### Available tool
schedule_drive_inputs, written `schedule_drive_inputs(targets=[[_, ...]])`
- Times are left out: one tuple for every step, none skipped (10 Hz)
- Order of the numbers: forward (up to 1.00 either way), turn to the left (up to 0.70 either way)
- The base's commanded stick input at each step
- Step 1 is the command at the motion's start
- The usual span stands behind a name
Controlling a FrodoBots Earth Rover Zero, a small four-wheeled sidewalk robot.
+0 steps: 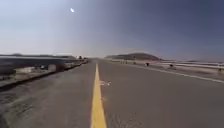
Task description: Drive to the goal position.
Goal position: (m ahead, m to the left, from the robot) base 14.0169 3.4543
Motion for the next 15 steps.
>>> schedule_drive_inputs(targets=[[0.50, 0.00], [0.50, 0.00], [0.50, 0.50], [0.50, 0.50], [0.50, 0.00], [0.50, 0.00], [0.50, 0.00], [0.50, 0.00], [0.50, 0.00], [0.50, 0.00], [0.50, 0.00], [0.50, 0.00], [0.50, 0.00], [0.50, 0.00], [0.50, 0.00]])
